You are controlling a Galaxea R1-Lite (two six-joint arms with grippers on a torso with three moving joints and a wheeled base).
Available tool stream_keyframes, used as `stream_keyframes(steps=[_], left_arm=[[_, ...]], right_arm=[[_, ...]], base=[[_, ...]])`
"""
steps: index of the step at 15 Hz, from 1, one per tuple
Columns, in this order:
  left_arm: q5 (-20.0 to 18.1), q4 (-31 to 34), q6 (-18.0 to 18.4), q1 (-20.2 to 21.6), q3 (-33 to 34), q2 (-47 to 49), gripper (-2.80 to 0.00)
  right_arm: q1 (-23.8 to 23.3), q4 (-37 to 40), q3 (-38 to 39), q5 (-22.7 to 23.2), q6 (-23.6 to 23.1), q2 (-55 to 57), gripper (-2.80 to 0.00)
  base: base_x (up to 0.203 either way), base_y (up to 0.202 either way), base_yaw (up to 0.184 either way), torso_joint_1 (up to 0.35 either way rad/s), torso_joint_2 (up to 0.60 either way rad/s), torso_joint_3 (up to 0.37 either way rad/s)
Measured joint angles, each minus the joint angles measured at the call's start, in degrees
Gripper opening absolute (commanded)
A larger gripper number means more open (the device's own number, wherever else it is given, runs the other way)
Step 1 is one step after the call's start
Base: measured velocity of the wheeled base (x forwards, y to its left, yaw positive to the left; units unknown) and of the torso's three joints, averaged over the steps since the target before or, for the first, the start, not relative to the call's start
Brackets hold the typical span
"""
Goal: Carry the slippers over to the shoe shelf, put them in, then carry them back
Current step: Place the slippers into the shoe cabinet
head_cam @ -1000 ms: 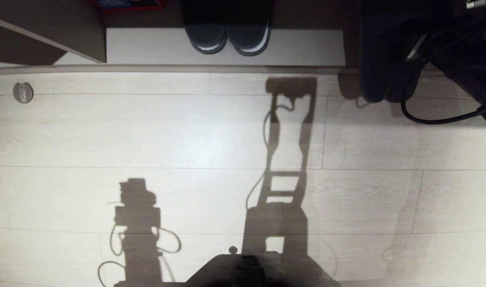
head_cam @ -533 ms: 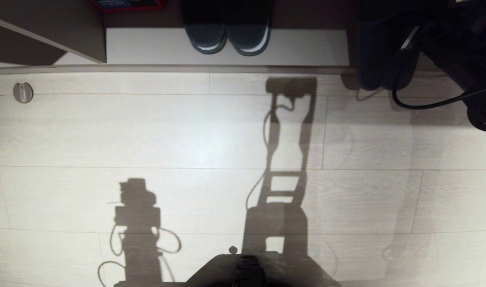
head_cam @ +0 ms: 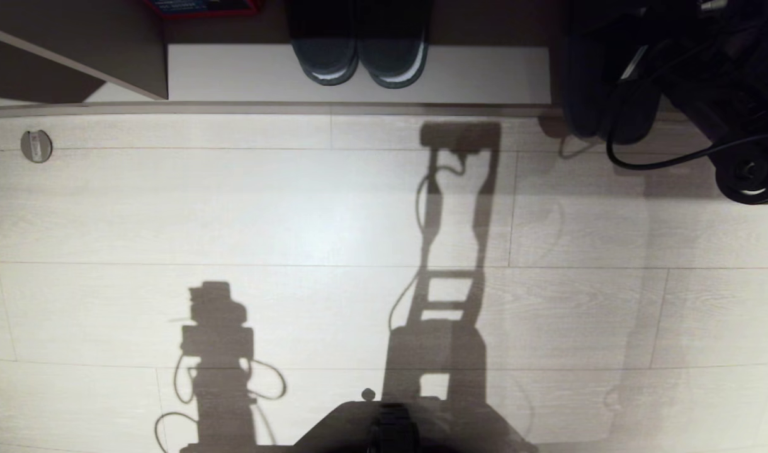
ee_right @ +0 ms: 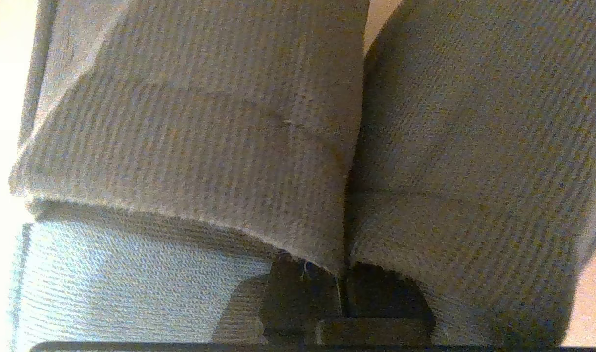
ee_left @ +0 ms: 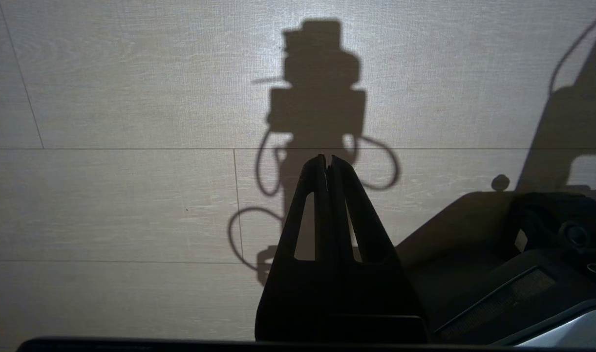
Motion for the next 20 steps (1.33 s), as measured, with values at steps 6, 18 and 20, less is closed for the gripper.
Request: stream_keyframes(steps=[6, 18, 20], left_arm=[[0.0, 0.0, -0.1, 0.0, 0.0, 0.0, -2.8], [0.0, 0.0, -0.2, 0.0, 0.0, 0.0, -2.8], [0.0, 0.0, -0.2, 0.0, 0.0, 0.0, -2.8]], right_arm=[[0.0, 0.0, -1.1, -0.1, 0.3, 0.9, 0.0], [0.0, -3.5, 10.9, -0.2, 0.3, -4.9, 0.0], [0.0, -4.6, 15.7, -0.2, 0.2, -7.7, 0.0]], base=[[0.0, 0.0, 0.0, 0.0, 0.0, 0.0], [0.0, 0.0, 0.0, 0.0, 0.0, 0.0], [0.0, 0.0, 0.0, 0.0, 0.0, 0.0]])
